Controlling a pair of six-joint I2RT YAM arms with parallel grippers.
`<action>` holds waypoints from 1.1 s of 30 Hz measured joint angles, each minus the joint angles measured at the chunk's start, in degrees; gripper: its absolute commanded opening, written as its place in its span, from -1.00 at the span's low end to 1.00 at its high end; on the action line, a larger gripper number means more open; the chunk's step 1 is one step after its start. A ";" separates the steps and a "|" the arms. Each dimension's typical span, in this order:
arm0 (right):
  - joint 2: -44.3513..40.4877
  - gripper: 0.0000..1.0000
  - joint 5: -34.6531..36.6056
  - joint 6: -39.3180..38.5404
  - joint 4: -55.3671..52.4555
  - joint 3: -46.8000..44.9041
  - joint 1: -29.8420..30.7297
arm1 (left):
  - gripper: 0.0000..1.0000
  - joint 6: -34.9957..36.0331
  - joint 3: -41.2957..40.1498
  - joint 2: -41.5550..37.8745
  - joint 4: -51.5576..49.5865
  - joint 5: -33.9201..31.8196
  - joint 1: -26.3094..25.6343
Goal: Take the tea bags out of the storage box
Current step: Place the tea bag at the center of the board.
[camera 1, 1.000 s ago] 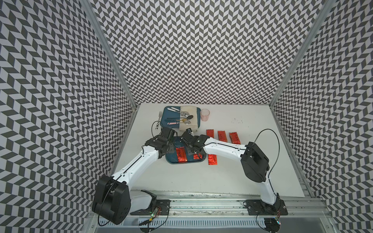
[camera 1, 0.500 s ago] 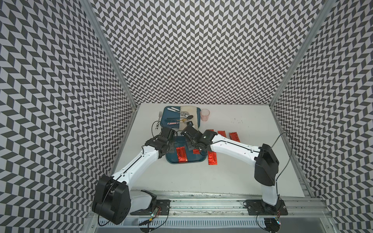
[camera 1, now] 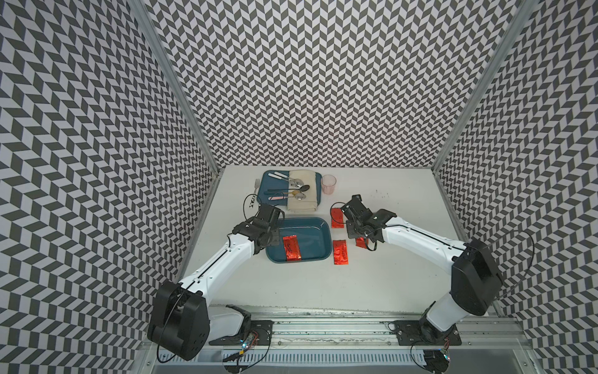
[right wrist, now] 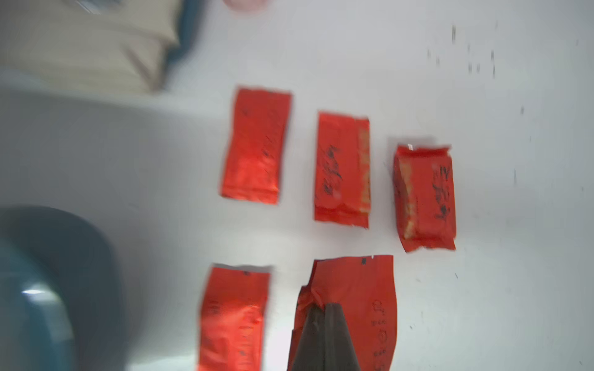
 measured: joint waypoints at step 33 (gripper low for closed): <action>8.52 -0.50 -1.53 1.07 7.21 -5.25 2.23 | -1.00 0.00 0.00 0.02 0.00 0.02 0.00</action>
